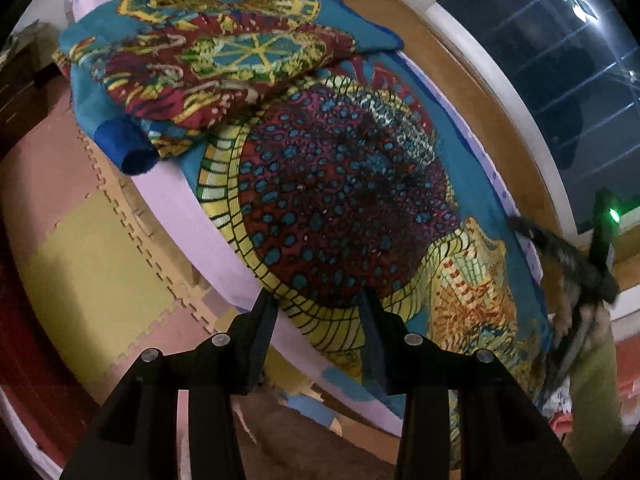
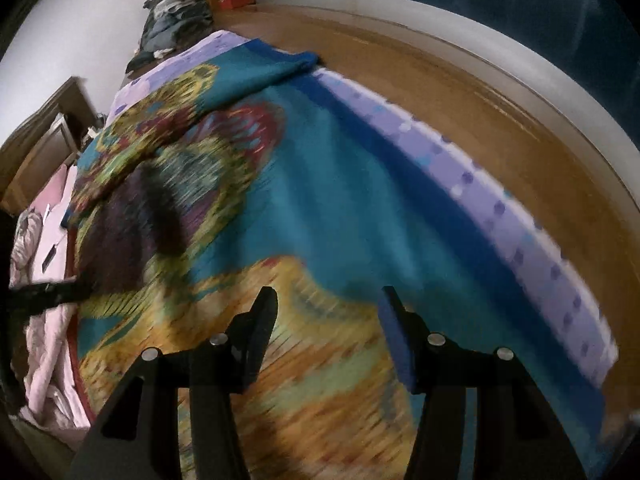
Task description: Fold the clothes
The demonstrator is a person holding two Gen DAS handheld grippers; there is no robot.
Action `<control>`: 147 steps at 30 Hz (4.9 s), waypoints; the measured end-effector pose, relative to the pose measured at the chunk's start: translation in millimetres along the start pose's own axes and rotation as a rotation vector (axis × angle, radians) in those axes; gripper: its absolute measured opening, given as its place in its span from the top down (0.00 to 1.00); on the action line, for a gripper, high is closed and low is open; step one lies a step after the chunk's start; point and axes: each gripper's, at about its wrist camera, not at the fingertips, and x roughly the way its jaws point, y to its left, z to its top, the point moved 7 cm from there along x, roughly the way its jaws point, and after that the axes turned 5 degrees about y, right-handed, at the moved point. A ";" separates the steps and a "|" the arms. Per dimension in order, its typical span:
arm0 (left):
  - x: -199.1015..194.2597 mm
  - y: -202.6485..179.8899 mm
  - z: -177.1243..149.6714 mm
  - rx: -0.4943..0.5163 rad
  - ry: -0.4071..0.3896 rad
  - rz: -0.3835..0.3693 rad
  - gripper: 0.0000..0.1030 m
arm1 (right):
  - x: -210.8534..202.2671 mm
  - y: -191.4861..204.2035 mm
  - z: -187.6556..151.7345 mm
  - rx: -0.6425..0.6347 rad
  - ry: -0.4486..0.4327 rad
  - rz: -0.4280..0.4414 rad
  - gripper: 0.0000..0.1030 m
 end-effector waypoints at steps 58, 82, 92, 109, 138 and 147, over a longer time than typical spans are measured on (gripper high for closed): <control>-10.2 -27.9 -24.9 0.116 0.025 0.212 0.97 | 9.6 -148.2 -16.4 -0.016 -0.016 -0.358 0.63; 43.9 -87.0 -64.4 0.297 0.121 -0.067 0.85 | -0.4 -107.7 -66.5 -0.051 -0.021 -0.138 0.47; -13.8 -68.1 -2.6 0.284 -0.097 0.037 0.85 | -41.2 -34.2 4.4 -0.112 -0.094 0.009 0.56; 7.3 28.2 32.6 0.065 -0.086 0.211 0.93 | 114.6 68.0 171.5 -0.256 -0.058 0.168 1.00; 55.5 -105.5 -58.1 0.425 0.181 -0.058 0.81 | -49.6 -172.6 -97.6 0.247 -0.052 -0.207 0.94; 55.8 -155.2 -75.2 0.560 0.233 -0.110 0.81 | -109.1 -111.2 -132.3 0.188 -0.095 -0.054 0.92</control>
